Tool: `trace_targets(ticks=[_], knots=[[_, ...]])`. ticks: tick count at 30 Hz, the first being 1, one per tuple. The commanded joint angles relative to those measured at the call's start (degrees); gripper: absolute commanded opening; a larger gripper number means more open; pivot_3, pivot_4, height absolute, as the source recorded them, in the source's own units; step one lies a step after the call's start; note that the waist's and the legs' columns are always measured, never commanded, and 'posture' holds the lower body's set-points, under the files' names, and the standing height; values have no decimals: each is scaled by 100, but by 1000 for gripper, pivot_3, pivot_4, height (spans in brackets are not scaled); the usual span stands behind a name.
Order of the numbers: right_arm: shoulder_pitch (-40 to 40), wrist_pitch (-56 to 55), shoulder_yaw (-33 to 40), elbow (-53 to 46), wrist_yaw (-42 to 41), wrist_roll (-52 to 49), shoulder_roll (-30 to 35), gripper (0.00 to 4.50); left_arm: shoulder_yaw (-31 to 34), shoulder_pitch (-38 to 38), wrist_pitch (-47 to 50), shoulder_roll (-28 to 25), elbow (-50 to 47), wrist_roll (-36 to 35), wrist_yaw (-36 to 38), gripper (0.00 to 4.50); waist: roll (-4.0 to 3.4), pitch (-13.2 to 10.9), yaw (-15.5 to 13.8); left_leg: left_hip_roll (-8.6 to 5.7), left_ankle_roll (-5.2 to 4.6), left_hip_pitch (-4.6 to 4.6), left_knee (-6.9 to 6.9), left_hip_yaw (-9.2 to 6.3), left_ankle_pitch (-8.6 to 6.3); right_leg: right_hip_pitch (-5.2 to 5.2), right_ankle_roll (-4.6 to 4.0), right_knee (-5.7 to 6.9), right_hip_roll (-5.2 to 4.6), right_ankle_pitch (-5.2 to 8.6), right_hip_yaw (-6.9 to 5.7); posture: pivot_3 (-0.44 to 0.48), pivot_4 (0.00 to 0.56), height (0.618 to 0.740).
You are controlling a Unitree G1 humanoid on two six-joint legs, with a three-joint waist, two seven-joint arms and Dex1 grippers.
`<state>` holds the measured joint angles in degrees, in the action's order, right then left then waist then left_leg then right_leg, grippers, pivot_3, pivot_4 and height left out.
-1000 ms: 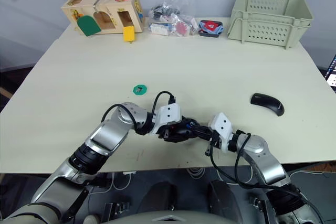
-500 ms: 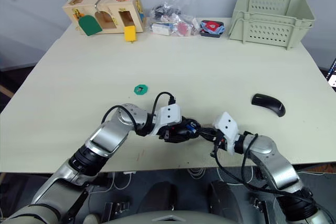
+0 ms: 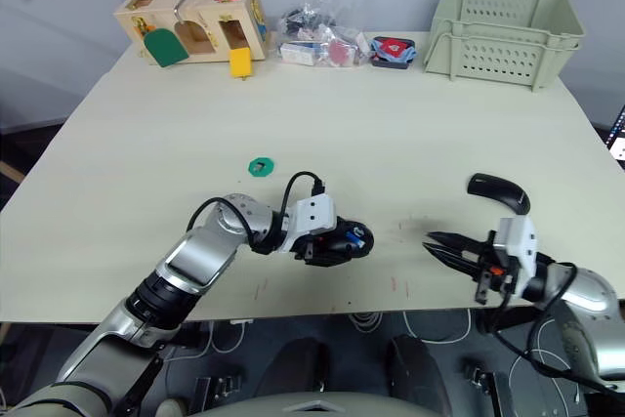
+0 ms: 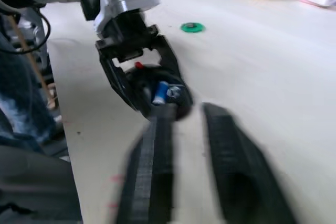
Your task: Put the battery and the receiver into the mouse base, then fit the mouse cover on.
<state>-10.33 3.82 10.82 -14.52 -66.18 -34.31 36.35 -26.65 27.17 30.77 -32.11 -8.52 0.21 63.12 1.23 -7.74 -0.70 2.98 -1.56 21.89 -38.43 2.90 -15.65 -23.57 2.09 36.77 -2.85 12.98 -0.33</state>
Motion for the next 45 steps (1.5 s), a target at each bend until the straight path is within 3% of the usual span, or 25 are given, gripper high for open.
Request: trace_targets(ticks=[1,2,4,5,11,12,14,33,38,45], knots=[[-46,-306,286,133,-337,-90,108,2972,-167,-128,74,-49,-89,-5,51,2923,-3,-2,-7,0,0,0,0,-1,0,0,0,1,1,0,-1,0,150,740],[-59,-378,351,216,-395,-88,112,3590,-164,-127,79,-53,-95,-6,51,2923,-3,-2,-9,1,0,1,0,-2,0,0,0,1,1,0,-2,0,150,740],[-107,-470,427,333,-510,-81,138,4330,-153,-117,100,-59,-112,-19,52,2923,-3,-2,-9,1,0,2,0,-1,0,0,0,0,1,0,-2,0,150,740],[-142,-546,443,382,-596,-56,158,4424,-151,-112,104,-64,-115,-26,57,2923,-2,-2,-9,0,0,3,0,-1,0,0,0,0,1,0,-1,0,150,740],[-245,-793,471,556,-819,5,150,4424,-110,-93,51,-44,-86,-108,91,2923,-3,-3,-8,0,0,2,0,1,0,0,0,-1,0,0,1,0,150,740],[-249,-786,462,564,-823,-3,147,4500,-86,-83,14,-24,-69,-140,100,3923,-4,-3,-9,0,0,2,0,1,0,0,0,-1,0,0,1,0,150,740],[-265,-782,446,562,-826,-16,132,4500,-14,-72,29,10,-66,-236,118,4447,-6,-5,-11,0,0,1,0,0,0,0,0,-1,0,0,1,0,150,740],[-239,-942,522,598,-907,-233,-131,4500,750,-25,-288,-67,-296,-1045,151,4447,-14,-73,-12,0,0,5,-2,0,0,-1,0,0,0,-1,0,0,150,740],[-201,-961,553,605,-887,-320,-187,4500,1265,-68,-188,-23,-415,-1467,-2,4447,-15,-79,-11,0,0,5,-2,0,0,-1,-2,0,0,-2,0,0,150,740],[-49,-926,604,664,-715,-407,-303,4500,2273,-264,-36,119,-456,-1818,-853,4447,-17,-81,-8,1,0,3,-2,-1,0,-1,-4,3,0,-4,-1,0,150,740]])
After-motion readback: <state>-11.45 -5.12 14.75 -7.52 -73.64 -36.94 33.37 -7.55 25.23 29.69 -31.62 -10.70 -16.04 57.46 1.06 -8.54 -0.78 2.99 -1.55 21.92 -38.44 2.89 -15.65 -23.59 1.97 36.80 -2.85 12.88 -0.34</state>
